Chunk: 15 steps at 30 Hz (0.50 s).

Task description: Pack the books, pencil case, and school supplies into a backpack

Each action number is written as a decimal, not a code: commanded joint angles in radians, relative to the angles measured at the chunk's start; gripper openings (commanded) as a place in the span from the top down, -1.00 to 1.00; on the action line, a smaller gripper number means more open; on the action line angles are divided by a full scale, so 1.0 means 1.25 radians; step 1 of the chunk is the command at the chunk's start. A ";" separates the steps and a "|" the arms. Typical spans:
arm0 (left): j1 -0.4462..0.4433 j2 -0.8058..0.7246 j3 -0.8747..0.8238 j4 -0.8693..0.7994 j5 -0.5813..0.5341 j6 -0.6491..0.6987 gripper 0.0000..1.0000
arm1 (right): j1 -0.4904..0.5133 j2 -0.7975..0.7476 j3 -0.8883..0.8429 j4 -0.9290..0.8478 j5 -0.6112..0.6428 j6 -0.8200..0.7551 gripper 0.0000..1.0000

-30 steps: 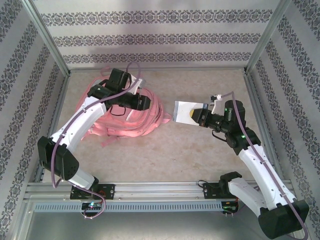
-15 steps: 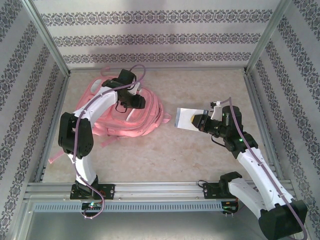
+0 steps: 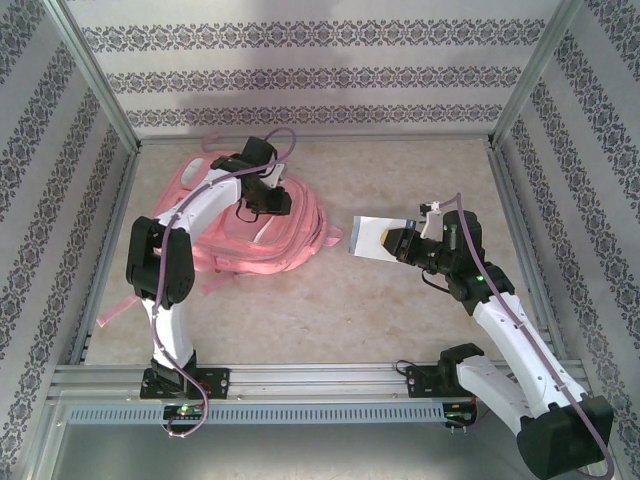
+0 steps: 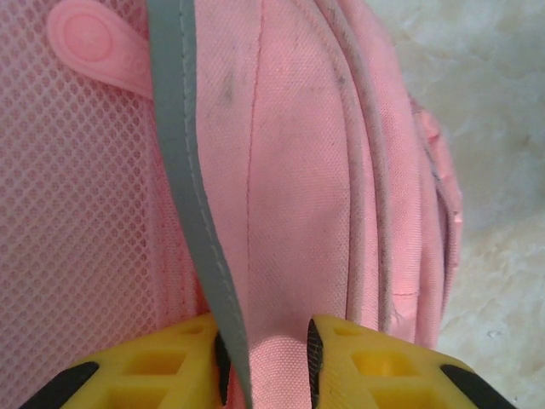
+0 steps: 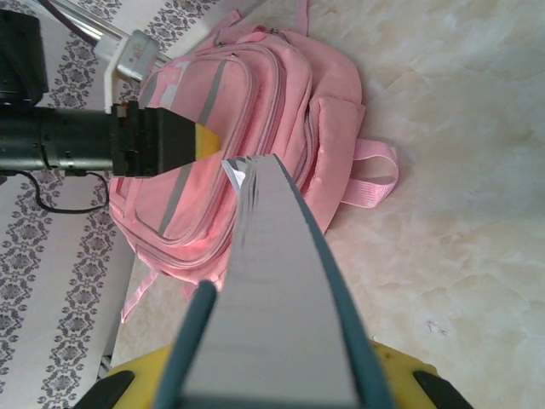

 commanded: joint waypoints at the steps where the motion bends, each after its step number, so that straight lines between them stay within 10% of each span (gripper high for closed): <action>1: 0.005 0.029 0.030 -0.037 -0.013 -0.013 0.48 | -0.003 -0.011 0.009 0.036 -0.006 0.000 1.00; 5: 0.003 0.052 0.053 -0.050 0.026 -0.018 0.99 | -0.004 -0.028 0.001 -0.002 0.057 -0.006 1.00; 15: -0.062 -0.033 0.113 -0.089 0.143 0.011 1.00 | 0.002 -0.110 -0.038 -0.026 0.193 0.043 1.00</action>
